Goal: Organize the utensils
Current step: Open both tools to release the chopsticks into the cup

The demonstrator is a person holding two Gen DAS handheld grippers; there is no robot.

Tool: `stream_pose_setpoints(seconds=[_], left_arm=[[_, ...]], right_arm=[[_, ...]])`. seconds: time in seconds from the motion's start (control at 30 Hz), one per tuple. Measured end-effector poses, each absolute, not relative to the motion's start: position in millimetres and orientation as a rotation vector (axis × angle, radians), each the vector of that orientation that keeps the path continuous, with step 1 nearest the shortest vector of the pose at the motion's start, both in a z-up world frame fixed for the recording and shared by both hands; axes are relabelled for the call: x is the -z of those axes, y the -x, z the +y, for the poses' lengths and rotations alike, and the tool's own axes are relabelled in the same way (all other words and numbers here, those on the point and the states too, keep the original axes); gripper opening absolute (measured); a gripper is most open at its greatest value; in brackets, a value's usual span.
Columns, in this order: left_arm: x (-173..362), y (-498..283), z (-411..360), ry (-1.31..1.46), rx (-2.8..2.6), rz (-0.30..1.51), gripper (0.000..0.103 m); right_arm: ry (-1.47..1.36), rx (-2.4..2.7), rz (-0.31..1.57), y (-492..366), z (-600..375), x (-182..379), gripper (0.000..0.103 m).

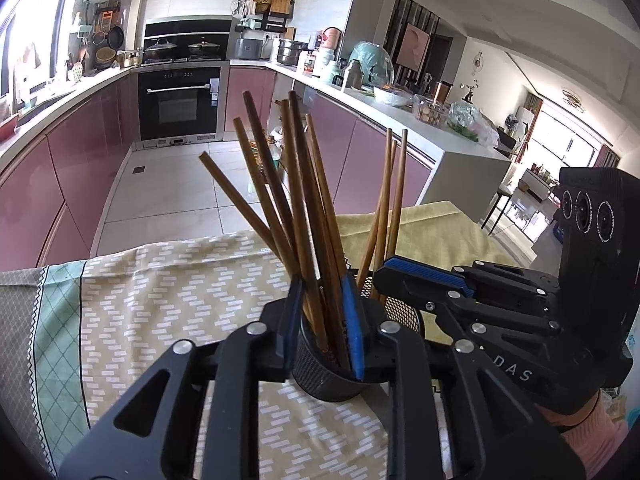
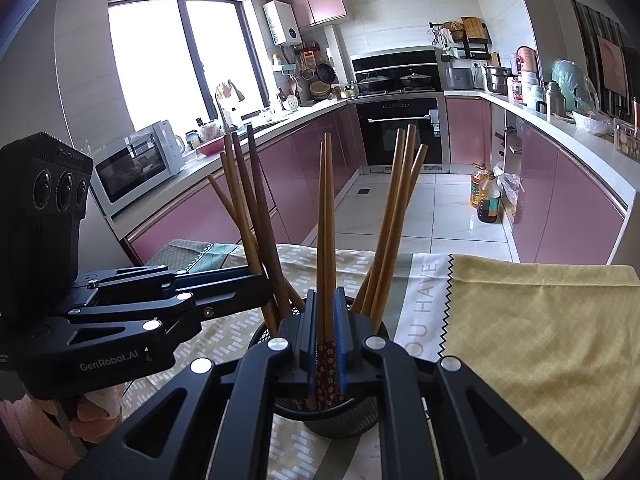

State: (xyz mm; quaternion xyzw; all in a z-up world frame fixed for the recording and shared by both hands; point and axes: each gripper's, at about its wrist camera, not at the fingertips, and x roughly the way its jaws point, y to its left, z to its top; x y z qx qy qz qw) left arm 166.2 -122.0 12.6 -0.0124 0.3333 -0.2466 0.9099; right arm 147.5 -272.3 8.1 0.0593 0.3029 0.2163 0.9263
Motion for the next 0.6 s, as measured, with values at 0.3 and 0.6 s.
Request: stream_pose_setpoints(seconds=[0.3, 0.6], left_arm=[[-18.9, -136.2, -104.8, 0.039, 0.439, 0.59, 0.057], [-21.9, -104.5, -83.2, 0.033, 0.339, 0.503, 0.088]], right_arm=[[-0.092, -0.438, 0.564, -123.1, -271.2, -14.0, 0.034], [-0.069, -0.409, 0.512, -102.4, -270.6, -15.2, 0.066]])
